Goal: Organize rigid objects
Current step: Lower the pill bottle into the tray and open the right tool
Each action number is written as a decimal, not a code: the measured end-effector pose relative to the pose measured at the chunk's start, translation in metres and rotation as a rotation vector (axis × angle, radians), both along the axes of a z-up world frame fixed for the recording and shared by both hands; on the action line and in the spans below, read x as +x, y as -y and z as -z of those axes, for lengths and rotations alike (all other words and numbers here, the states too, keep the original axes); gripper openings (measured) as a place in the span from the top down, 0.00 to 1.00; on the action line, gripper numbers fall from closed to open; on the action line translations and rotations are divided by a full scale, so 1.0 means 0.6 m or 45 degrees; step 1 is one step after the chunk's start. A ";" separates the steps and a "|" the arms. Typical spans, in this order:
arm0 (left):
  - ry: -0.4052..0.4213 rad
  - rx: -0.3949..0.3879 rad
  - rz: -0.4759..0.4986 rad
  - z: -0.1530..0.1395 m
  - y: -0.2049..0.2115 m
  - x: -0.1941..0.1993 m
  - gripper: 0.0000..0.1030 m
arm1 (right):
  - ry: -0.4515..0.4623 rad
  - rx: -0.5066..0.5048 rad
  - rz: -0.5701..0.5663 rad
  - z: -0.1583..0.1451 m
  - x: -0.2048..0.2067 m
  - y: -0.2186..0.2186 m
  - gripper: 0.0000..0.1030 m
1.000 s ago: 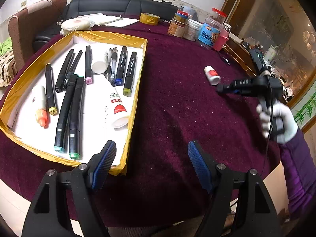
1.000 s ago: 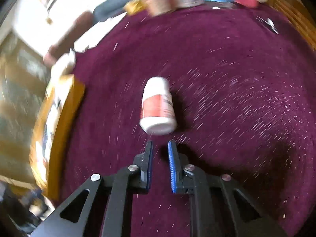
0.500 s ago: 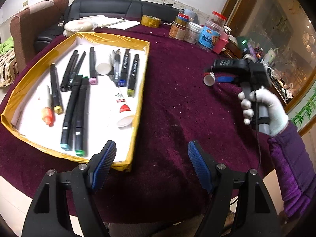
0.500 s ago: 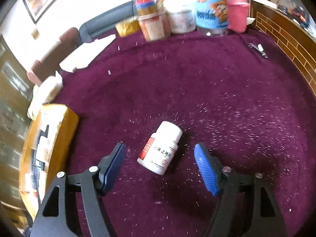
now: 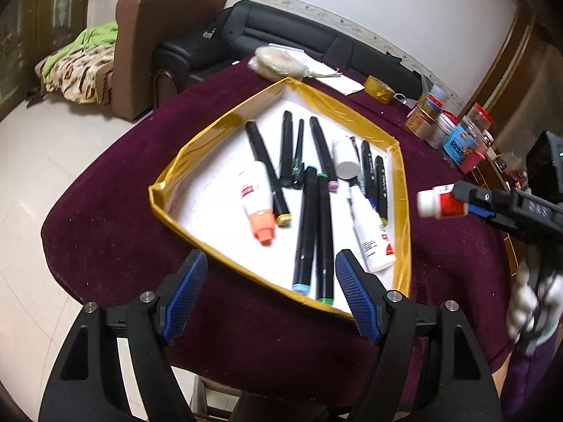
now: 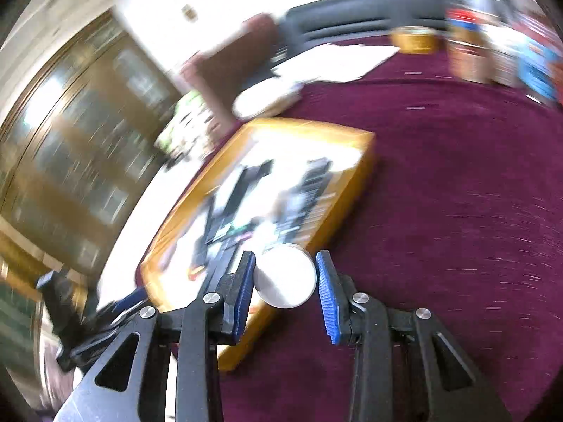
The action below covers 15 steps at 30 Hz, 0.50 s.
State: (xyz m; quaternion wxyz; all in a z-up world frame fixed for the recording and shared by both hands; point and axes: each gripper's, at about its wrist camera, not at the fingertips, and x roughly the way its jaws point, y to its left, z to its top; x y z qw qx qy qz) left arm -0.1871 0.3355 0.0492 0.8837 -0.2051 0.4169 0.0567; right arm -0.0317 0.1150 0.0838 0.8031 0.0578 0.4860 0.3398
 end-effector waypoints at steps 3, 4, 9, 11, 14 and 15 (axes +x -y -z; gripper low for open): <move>0.000 -0.016 0.016 0.007 0.001 -0.003 0.27 | -0.020 -0.035 -0.141 0.020 -0.031 -0.079 0.69; 0.003 -0.020 0.025 0.007 0.003 -0.002 0.27 | -0.023 -0.061 -0.175 0.032 -0.040 -0.104 0.69; 0.014 -0.025 0.059 0.008 0.011 -0.002 0.27 | -0.044 -0.169 -0.226 0.078 -0.064 -0.157 0.69; 0.016 -0.022 0.060 0.008 0.014 -0.002 0.27 | -0.041 -0.160 -0.220 0.085 -0.072 -0.149 0.67; 0.020 0.013 0.057 0.004 0.020 0.000 0.27 | -0.010 -0.096 -0.189 0.071 -0.072 -0.131 0.57; 0.021 0.020 0.057 0.004 0.020 0.000 0.26 | 0.003 -0.074 -0.179 0.063 -0.074 -0.122 0.56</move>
